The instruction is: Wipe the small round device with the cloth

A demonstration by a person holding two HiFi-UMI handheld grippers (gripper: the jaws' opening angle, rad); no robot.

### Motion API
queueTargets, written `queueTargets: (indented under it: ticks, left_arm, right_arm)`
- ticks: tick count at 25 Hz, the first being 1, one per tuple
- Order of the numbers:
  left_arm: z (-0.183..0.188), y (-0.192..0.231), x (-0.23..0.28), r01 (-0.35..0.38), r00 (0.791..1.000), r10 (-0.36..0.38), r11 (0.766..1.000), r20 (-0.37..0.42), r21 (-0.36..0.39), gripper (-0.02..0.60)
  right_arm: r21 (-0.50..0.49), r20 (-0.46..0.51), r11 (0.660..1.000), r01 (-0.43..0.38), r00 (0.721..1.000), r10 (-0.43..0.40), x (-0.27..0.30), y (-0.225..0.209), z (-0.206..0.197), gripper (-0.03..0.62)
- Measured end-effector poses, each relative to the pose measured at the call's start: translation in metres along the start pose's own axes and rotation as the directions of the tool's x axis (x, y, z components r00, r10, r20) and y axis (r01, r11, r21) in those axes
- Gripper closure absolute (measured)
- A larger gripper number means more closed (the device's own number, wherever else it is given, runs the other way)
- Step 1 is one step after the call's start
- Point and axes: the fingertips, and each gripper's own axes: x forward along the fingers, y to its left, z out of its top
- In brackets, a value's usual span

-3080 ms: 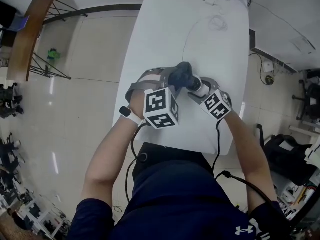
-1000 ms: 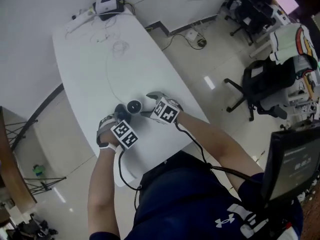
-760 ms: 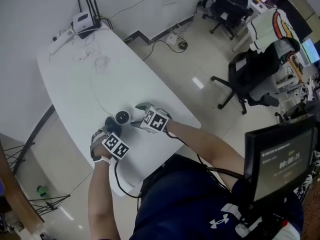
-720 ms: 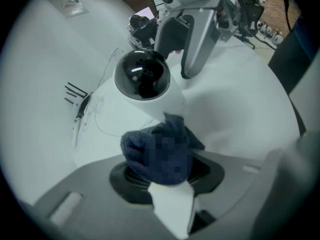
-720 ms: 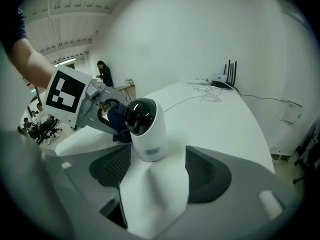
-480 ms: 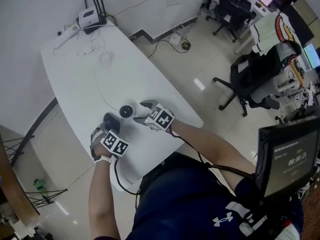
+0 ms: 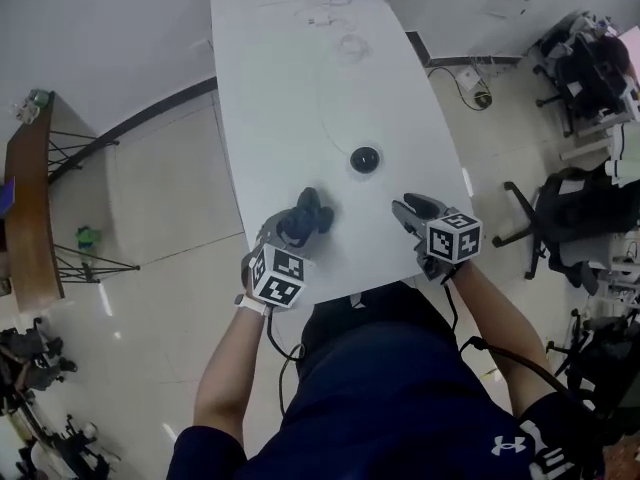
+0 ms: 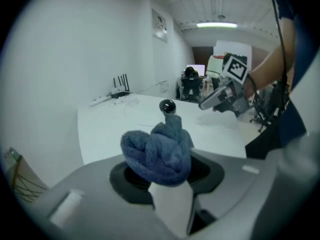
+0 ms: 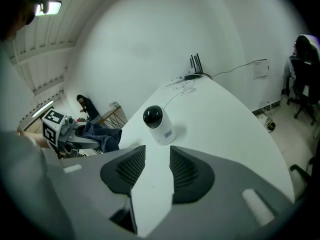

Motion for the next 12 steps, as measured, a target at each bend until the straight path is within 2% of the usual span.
queueTargets:
  ticks: [5, 8, 12]
  left_arm:
    - [0.004, -0.04, -0.022, -0.037, 0.998, 0.044, 0.991, 0.055, -0.127, 0.422]
    - [0.015, -0.057, -0.021, -0.056, 0.996, 0.064, 0.992, 0.061, -0.114, 0.422]
    - [0.039, -0.077, -0.032, -0.079, 0.993, 0.084, 0.995, 0.083, -0.06, 0.422]
  right_arm:
    - [0.04, 0.064, 0.999, -0.035, 0.997, 0.032, -0.025, 0.015, -0.007, 0.53]
    - [0.002, 0.116, 0.998, -0.058, 0.992, 0.057, -0.035, 0.026, -0.002, 0.582]
    - [-0.089, 0.19, 0.991, -0.104, 0.974, 0.119, -0.056, 0.051, 0.013, 0.583]
